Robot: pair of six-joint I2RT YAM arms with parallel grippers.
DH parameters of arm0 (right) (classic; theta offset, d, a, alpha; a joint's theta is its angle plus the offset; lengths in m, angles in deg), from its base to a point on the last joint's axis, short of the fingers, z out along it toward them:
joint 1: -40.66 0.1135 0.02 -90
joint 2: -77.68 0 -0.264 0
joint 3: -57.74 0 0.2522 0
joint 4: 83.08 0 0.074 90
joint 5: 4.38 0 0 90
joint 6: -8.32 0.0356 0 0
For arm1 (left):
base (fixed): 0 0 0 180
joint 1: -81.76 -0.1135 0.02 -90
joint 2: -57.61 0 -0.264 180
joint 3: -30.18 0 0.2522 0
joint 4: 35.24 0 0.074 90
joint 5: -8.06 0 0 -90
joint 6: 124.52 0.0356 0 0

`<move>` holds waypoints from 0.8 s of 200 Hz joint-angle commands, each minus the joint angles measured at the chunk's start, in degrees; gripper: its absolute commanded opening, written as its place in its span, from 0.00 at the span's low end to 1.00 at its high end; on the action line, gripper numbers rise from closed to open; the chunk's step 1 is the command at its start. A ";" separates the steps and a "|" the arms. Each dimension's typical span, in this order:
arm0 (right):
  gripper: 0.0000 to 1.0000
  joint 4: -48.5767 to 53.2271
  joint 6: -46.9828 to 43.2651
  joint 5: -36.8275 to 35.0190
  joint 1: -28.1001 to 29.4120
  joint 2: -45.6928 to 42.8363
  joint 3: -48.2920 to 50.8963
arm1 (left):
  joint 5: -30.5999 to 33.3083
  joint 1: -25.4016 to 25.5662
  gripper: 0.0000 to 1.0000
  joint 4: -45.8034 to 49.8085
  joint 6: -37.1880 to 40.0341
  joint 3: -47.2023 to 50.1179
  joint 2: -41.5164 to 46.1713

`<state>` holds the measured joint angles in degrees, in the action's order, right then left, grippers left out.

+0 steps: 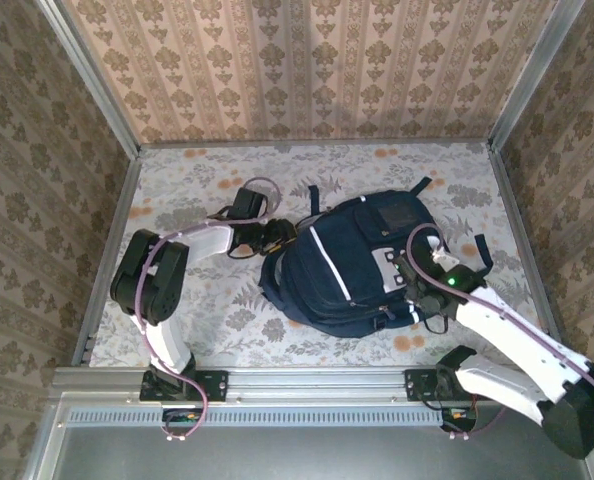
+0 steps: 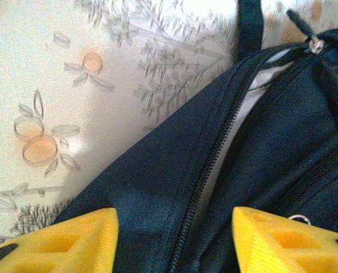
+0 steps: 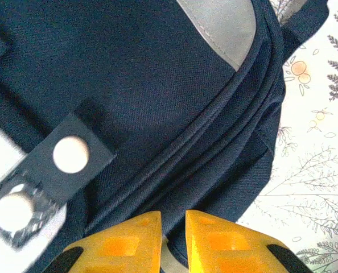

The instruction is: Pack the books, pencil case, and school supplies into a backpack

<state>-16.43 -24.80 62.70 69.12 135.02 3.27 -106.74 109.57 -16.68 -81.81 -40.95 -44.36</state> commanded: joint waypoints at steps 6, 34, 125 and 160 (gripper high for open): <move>0.22 -16.30 -7.51 6.89 -8.03 7.74 -0.74 | -5.34 2.69 0.52 -2.75 -2.01 4.54 5.10; 0.24 -27.44 -19.94 17.25 -10.22 19.84 -11.17 | -4.54 6.72 0.52 -4.16 -2.55 8.01 9.74; 0.28 -17.73 -35.30 35.73 -5.35 47.11 -45.82 | -4.12 21.23 0.57 7.21 9.41 -4.68 9.16; 0.40 -16.40 -35.35 21.39 -8.76 40.32 -43.93 | -1.85 23.42 0.69 16.88 14.96 -5.59 14.70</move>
<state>-38.18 -57.89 86.41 59.62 181.40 -40.84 -106.78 131.47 2.95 -77.11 -42.08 -35.40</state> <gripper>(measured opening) 0.381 0.658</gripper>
